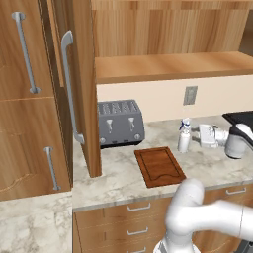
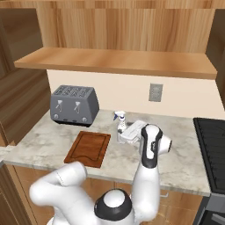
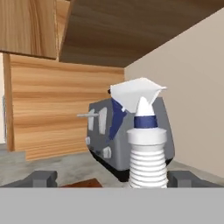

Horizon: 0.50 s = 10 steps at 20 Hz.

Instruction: Grab the spray bottle from the cabinet, then place it next to the cutting board for sanitizing. Then grab the dish brush from the countertop next to the sink and place it next to the cutting board.

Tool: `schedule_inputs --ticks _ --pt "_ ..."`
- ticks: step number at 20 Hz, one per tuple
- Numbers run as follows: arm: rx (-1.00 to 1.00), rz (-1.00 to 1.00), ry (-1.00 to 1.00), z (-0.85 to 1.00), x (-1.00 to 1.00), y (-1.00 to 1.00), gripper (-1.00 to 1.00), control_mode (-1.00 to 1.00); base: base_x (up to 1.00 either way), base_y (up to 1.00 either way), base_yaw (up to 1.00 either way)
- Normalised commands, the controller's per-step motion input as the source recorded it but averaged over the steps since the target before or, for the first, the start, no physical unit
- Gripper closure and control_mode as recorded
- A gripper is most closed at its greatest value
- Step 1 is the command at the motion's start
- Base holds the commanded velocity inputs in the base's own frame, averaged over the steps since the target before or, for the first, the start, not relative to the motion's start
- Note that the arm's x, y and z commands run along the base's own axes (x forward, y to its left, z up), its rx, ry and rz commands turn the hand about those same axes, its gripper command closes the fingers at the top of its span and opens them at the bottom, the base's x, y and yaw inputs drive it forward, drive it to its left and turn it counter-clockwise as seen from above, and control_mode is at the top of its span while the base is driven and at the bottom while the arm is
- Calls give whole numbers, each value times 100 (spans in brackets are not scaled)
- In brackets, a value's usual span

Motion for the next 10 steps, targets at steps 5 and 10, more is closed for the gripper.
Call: schedule_inputs --ticks 5,10 --pt "0 0 -6 31 -51 -1 -100 -100 0 0 0" --pt "0 -9 -4 57 -55 10 -100 -100 0 0 0"
